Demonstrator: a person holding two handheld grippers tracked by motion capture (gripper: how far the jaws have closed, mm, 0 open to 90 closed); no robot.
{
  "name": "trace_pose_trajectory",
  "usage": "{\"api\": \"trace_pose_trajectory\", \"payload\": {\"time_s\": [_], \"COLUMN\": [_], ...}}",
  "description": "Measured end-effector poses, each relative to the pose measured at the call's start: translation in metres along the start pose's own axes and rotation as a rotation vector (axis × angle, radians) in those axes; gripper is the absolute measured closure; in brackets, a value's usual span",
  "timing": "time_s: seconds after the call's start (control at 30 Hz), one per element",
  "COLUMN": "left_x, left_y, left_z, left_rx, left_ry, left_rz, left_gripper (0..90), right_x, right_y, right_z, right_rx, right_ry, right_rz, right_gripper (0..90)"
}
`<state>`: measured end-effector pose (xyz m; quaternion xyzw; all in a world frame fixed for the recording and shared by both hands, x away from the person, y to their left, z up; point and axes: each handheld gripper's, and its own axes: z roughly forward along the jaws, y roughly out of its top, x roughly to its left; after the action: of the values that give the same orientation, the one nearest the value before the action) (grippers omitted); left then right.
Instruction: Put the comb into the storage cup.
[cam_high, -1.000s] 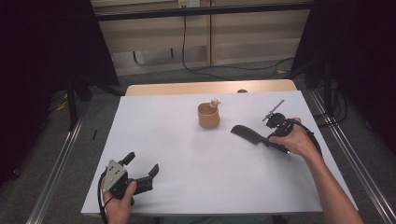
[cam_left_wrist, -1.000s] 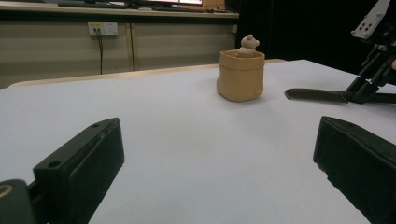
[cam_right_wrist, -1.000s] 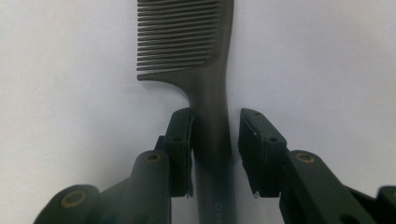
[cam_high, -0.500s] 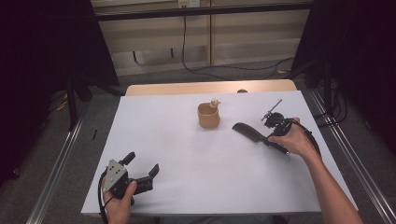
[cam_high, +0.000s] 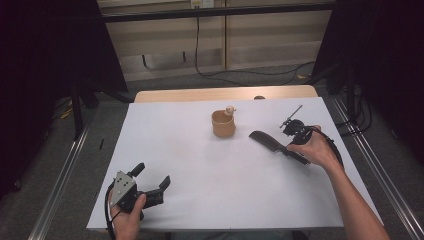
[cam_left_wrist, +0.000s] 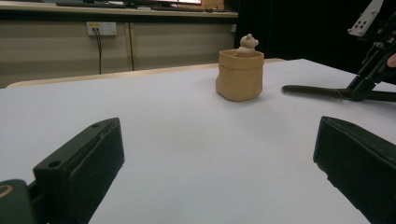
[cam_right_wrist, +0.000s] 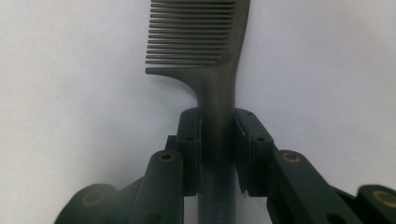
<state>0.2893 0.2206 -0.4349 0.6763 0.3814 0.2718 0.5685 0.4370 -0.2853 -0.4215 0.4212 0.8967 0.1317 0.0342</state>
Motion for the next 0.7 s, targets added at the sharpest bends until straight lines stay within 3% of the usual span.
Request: {"api": "trace_pose_trajectory", "payload": {"time_s": [0.7], "left_x": [-0.001], "left_y": [0.000], "left_z": [0.001], "left_rx": [0.002], "left_ry": [-0.002], "left_rz": [0.001], "left_gripper": [1.9], "right_x": [0.000], "right_y": [-0.014], "right_z": [-0.018], "right_rx": [-0.104], "right_ry": [0.030], "right_rz": [0.046], "right_gripper": [73.0]}}
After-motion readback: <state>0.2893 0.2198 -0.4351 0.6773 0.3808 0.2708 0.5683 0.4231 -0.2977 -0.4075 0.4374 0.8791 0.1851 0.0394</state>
